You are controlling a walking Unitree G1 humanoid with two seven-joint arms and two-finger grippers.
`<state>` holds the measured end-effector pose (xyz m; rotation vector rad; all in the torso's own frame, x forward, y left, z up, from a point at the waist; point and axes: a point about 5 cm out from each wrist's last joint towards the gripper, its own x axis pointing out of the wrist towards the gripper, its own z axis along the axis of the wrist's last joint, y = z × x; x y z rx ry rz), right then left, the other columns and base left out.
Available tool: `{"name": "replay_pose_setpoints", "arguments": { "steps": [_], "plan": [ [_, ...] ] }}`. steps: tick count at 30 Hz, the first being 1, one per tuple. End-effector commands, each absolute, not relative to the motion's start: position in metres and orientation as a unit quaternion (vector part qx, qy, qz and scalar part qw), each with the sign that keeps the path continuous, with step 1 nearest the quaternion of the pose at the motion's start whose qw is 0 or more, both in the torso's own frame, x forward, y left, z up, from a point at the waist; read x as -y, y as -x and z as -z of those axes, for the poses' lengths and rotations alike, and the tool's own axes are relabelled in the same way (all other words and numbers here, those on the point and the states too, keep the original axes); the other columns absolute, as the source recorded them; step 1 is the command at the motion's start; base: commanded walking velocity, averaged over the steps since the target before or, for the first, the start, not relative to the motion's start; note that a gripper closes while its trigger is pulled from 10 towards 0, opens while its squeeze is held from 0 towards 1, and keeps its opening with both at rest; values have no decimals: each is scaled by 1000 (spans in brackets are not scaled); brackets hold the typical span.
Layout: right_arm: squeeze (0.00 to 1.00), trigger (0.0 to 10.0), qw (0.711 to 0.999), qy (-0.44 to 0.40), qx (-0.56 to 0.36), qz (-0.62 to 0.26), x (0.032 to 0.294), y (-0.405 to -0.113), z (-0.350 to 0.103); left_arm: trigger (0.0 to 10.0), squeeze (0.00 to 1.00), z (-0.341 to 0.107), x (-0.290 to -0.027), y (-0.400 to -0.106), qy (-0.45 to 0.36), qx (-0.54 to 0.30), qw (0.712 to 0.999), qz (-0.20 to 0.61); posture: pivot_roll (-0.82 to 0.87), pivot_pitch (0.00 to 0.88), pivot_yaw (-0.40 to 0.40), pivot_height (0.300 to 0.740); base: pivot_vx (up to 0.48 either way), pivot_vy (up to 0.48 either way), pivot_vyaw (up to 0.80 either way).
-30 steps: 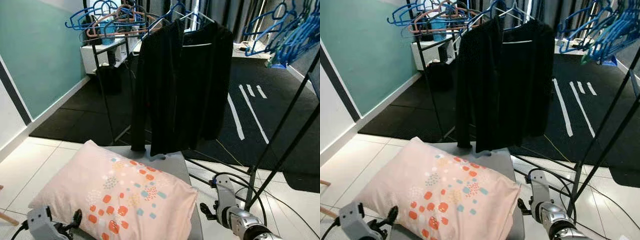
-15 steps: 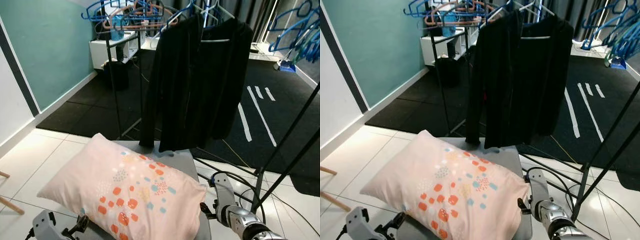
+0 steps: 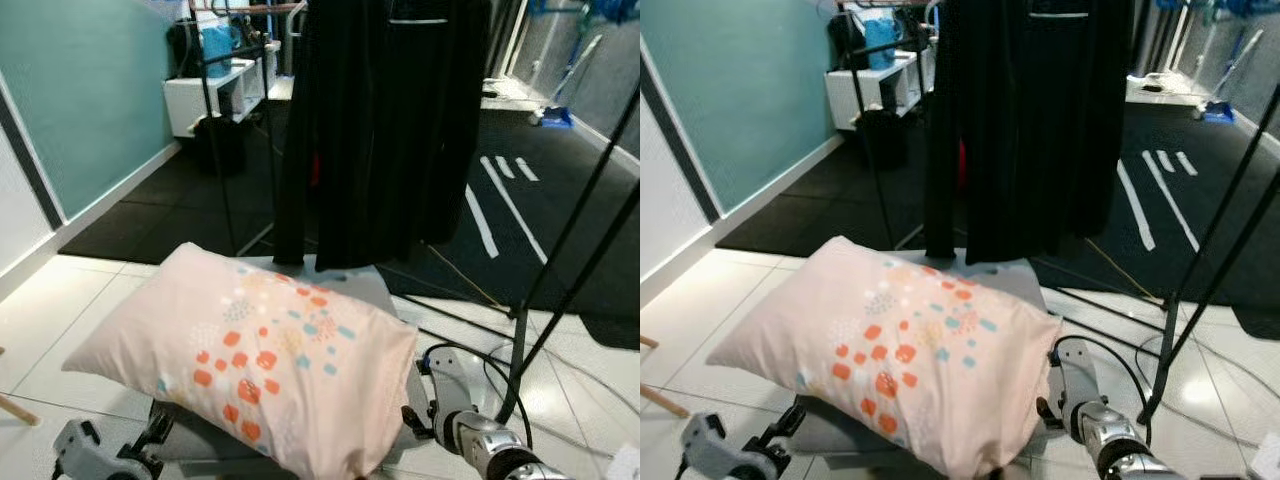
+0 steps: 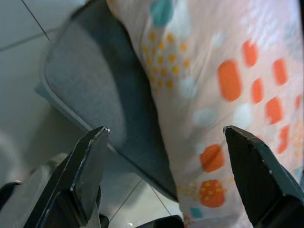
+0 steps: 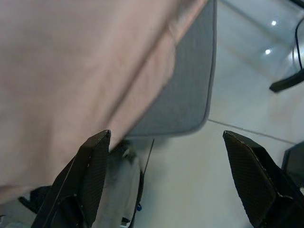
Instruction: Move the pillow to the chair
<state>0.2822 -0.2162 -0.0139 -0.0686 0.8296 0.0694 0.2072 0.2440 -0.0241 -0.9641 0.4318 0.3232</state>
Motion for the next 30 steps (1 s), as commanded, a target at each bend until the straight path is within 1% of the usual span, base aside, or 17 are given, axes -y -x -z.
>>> {"name": "replay_pose_setpoints", "arguments": {
  "steps": [1, 4, 6, 8, 9, 12, 17, 19, 23, 30],
  "plan": [
    [0, 10000, 919, 29, -391, -32, 216, -284, 12, 10000, 0, 21, -239, -211, 479, -196, 844, -145, -208, 0, -37, 560, 0, 0, 0],
    [0, 10000, 922, 26, -386, -32, 216, -285, 12, 10000, 0, 21, -238, -211, 490, -194, 837, -146, -207, 0, -36, 550, 0, 0, 0],
    [0, 10000, 926, 21, -376, -36, 214, -286, 11, 10000, 0, 20, -235, -214, 513, -182, 827, -139, -206, 2, -35, 535, 0, 0, 0],
    [0, 10000, 928, 19, -371, -38, 213, -286, 10, 10000, 0, 19, -233, -216, 521, -179, 824, -134, -205, 6, -36, 525, 0, 0, 0],
    [0, 10000, 928, 19, -371, -38, 213, -286, 10, 10000, 0, 19, -233, -216, 521, -179, 824, -134, -205, 6, -36, 525, 0, 0, 0],
    [0, 10000, 935, 14, -352, -47, 210, -288, 8, 10000, 0, 15, -232, -224, 531, -157, 822, -138, -213, 19, -30, 505, 0, 0, 0],
    [0, 10000, 939, 10, -341, -53, 209, -290, 6, 10000, 0, 12, -234, -232, 534, -148, 820, -144, -221, 39, -27, 490, 0, 0, 0],
    [0, 10000, 941, 16, -333, -61, 207, -291, 5, 10000, 0, 8, -230, -246, 538, -144, 819, -137, -243, 49, -21, 475, 0, 0, 0],
    [0, 10000, 942, 20, -329, -62, 207, -292, 4, 10000, 0, 7, -225, -253, 541, -145, 818, -129, -255, 47, -17, 460, 0, 0, 0],
    [0, 10000, 948, 8, -313, -63, 206, -293, 3, 10000, 0, 5, -216, -265, 542, -151, 819, -116, -280, 55, -19, 455, 0, 0, 0]
  ]
}}
